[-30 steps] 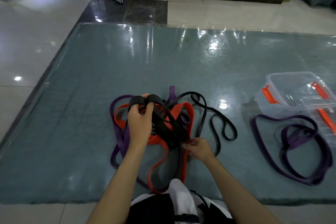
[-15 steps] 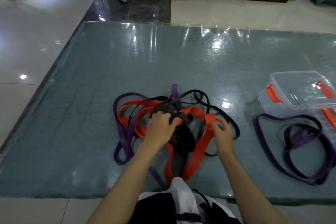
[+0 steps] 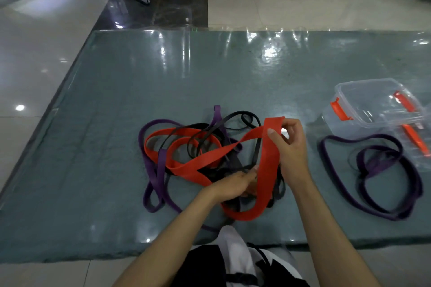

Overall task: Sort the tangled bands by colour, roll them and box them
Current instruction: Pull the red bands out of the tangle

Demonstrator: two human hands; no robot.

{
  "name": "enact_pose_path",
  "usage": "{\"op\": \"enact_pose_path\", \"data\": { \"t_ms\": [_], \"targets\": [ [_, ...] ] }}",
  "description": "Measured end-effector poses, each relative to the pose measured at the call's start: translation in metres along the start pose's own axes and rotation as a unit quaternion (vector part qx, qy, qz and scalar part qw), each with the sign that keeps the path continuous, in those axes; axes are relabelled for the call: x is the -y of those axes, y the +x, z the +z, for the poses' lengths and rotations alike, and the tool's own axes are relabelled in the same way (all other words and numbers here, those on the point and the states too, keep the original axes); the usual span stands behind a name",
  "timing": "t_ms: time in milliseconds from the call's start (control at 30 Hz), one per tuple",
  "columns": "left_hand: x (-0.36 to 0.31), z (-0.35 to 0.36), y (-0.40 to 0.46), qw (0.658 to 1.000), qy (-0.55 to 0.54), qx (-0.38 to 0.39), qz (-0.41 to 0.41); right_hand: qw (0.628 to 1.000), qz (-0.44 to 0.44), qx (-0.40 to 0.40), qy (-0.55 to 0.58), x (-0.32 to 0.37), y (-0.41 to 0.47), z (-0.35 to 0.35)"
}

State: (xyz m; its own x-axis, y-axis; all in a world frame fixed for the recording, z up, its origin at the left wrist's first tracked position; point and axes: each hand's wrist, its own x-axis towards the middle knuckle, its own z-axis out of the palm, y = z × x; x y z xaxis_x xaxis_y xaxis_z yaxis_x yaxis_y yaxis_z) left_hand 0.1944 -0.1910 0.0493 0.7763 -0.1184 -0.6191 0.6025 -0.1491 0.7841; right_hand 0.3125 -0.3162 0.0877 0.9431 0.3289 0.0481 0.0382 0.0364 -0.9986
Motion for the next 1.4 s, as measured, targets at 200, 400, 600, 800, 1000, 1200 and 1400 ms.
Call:
{"op": "enact_pose_path", "data": {
  "t_ms": [200, 400, 600, 800, 1000, 1200, 1400],
  "targets": [
    [0.017, -0.037, -0.03, 0.997, 0.067, -0.02, 0.036, 0.984, -0.051, -0.009, -0.173, -0.013, 0.002, 0.003],
    [0.037, -0.082, -0.054, 0.988, -0.015, -0.076, 0.134, 0.981, -0.039, 0.022, -0.189, -0.025, 0.004, 0.02],
    [0.072, -0.1, -0.035, 0.941, 0.023, -0.332, 0.063, 0.953, -0.074, 0.034, -0.291, -0.035, 0.008, 0.036],
    [0.092, -0.119, -0.027, 0.861, 0.153, -0.484, -0.047, 0.956, -0.048, 0.131, -0.259, -0.046, 0.009, 0.059],
    [0.107, -0.14, -0.033, 0.847, 0.157, -0.498, -0.105, 0.912, 0.018, 0.263, -0.314, -0.076, 0.012, 0.083],
    [0.122, -0.137, -0.03, 0.826, 0.243, -0.504, -0.065, 0.844, 0.057, 0.355, -0.398, -0.109, 0.01, 0.1],
    [0.102, -0.133, 0.0, 0.844, 0.228, -0.481, 0.068, 0.788, 0.032, 0.396, -0.47, -0.115, 0.015, 0.111]
  ]
}}
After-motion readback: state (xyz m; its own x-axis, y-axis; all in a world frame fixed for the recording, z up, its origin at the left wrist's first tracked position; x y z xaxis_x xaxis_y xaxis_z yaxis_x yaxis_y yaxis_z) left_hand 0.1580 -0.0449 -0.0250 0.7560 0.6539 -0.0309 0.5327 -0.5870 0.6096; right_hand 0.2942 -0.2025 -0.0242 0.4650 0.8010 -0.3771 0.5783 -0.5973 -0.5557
